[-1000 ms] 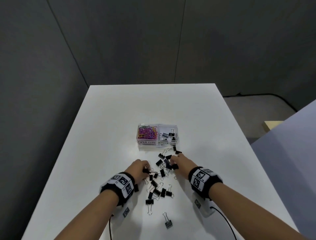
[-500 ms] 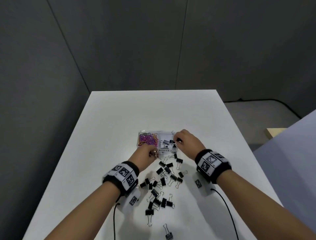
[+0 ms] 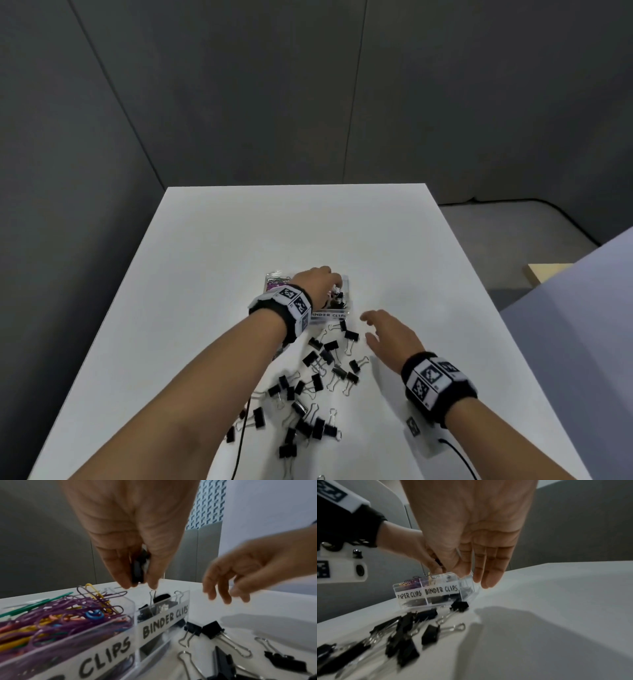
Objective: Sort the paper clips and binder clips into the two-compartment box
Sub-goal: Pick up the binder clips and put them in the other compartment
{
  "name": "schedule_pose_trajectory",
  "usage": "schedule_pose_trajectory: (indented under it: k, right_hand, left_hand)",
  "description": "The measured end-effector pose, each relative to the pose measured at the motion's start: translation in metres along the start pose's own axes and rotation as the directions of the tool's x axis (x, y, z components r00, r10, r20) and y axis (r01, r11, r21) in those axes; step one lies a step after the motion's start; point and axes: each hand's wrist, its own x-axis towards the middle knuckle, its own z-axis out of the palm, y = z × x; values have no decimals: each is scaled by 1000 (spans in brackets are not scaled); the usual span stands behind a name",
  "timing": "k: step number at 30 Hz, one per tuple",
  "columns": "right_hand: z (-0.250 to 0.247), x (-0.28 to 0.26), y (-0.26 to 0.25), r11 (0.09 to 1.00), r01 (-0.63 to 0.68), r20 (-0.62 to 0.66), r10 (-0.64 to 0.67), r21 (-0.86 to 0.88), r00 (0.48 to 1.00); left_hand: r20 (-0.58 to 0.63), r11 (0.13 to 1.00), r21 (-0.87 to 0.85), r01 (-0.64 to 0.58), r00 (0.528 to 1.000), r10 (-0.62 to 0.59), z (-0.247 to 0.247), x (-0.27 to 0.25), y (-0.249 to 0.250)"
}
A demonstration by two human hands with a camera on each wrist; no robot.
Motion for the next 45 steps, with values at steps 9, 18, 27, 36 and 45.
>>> schedule_pose_trajectory:
  k: [9,18,27,36,45]
  right_hand:
    - [24,1,-4,960,190,322,-117,-206,940]
    - [35,-5,-13,946,179,227,-118,-271,967]
    - [40,-4,-20,983,105,226,-69,-152,972]
    - [43,3,-32,973,49,220,2,-224,976]
    - [38,8,-25,989,11,121,7,-147,993]
  left_hand:
    - [11,974,68,-214,977,214,30,-46,6]
    - [190,986,94,-137,975,117,75,-65,-5]
    - [244,964,-219,152,965,-96,84,-65,-6]
    - [204,923,-326,202,969,-140,84,-70,-13]
    - [159,824,-502,261,965,-209,83,-76,-25]
